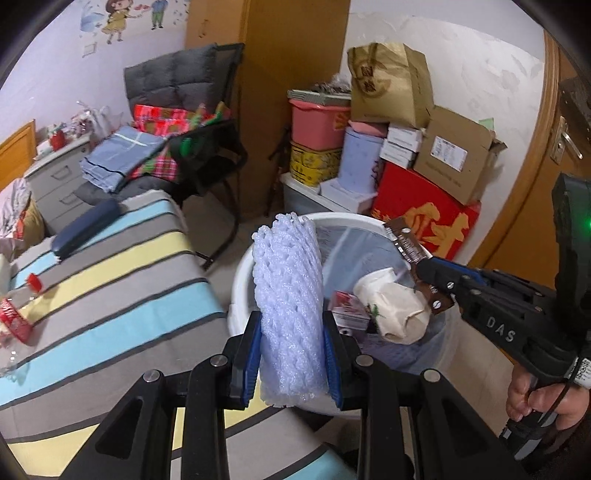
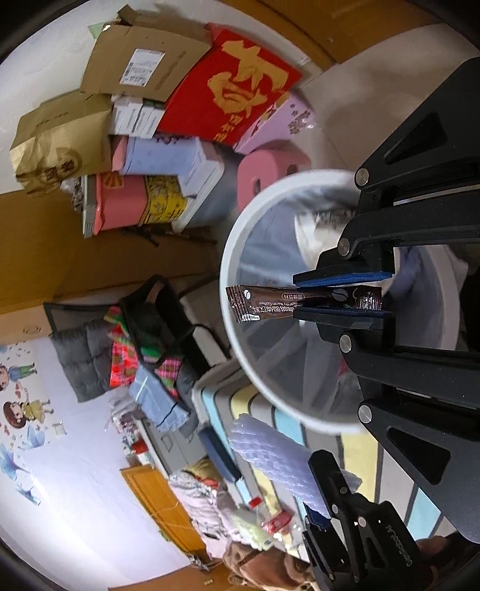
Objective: Collect trash
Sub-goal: 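Carry the foam mesh and chocolate wrapper over the wastebasket with both tools, then open both tools to drop the foam mesh and wrapper into the wastebasket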
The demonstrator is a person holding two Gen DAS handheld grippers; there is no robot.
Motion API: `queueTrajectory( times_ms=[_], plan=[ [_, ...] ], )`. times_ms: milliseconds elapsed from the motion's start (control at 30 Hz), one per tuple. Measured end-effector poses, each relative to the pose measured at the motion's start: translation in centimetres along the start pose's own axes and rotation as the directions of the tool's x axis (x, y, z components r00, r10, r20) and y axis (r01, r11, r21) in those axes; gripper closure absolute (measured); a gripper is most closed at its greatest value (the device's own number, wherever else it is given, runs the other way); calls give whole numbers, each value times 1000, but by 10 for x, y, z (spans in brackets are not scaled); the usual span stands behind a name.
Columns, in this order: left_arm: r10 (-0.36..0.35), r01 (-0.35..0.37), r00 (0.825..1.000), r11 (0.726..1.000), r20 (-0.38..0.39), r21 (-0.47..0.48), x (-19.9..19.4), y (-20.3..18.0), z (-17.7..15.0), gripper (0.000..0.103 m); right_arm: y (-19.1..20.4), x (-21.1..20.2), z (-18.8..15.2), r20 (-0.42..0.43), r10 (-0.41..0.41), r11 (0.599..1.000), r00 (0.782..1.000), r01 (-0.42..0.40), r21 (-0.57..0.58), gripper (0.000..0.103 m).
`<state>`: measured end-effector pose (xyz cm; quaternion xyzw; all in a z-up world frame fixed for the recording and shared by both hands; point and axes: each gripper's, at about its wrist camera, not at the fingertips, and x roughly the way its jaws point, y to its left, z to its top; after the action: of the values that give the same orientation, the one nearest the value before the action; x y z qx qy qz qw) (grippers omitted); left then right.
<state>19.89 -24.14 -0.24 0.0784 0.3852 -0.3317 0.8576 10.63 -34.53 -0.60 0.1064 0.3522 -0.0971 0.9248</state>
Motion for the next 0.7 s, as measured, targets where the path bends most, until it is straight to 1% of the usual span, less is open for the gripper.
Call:
queueTrajectory(
  times_ms=[167, 300, 400, 433, 467, 500, 567, 633, 700],
  plan=[
    [-8, 9, 1000, 1000, -21, 14, 17, -12, 3, 72, -19, 8, -4, -26, -24, 999, 999, 25, 27, 92],
    [-26, 26, 999, 1000, -33, -1, 26, -16, 5, 71, -26, 10, -5, -41, -34, 999, 999, 36, 35, 92],
    [-19, 19, 999, 1000, -35, 3, 28, -17, 4, 63, -28, 11, -5, -49, -38, 999, 998, 40, 25, 92],
    [-17, 17, 999, 1000, -30, 5, 28, -18, 4, 55, -27, 11, -6, -52, -39, 999, 998, 40, 18, 92],
    [-19, 19, 999, 1000, -28, 1, 28, -18, 4, 51, -28, 11, -6, -52, -41, 999, 998, 42, 15, 92],
    [-24, 24, 999, 1000, -26, -3, 27, -18, 4, 50, -29, 12, -6, -50, -44, 999, 998, 45, 15, 91],
    [-14, 13, 1000, 1000, -25, -6, 25, -17, 5, 47, -30, 10, -6, -41, -47, 999, 998, 48, 18, 89],
    [-4, 4, 1000, 1000, -17, -8, 22, -15, 5, 45, -30, 9, -6, -37, -50, 999, 998, 50, 18, 79],
    [-13, 13, 1000, 1000, -12, -19, 19, -12, 5, 44, -29, 7, -6, -31, -52, 998, 998, 52, 18, 74]
  ],
)
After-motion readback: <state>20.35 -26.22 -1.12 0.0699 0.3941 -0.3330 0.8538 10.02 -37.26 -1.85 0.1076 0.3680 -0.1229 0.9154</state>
